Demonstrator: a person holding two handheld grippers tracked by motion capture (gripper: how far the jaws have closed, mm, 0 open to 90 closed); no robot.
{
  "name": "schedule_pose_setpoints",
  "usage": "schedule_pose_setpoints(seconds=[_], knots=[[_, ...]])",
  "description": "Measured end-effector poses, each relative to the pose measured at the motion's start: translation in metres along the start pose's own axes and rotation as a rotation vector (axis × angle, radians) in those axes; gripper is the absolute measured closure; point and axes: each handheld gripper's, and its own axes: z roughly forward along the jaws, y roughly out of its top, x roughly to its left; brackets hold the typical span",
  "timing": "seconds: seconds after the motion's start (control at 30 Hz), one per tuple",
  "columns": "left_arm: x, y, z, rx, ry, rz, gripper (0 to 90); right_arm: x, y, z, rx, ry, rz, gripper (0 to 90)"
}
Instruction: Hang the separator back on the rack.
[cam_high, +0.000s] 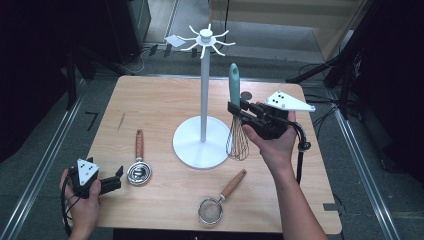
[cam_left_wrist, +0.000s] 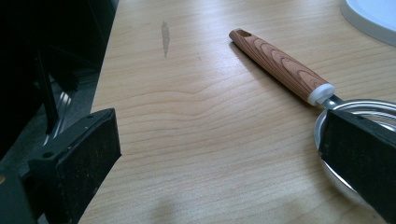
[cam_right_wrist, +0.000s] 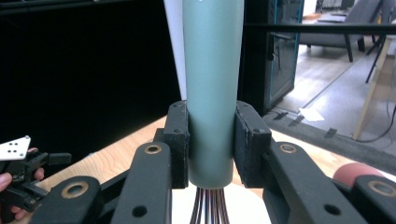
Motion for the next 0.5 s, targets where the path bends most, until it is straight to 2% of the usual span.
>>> schedule_pose_setpoints(seconds=[0.23,0.5], knots=[[0.001,0.0,0.0,-0.002,-0.005,-0.008,0.0,0.006,0.007,-0.002,-0.044,0.013,-0.026,71.3],[0.002,0.0,-0.001,-0.005,-0.014,-0.012,0.0,0.009,0.011,0.001,-0.052,0.024,-0.031,71.3]])
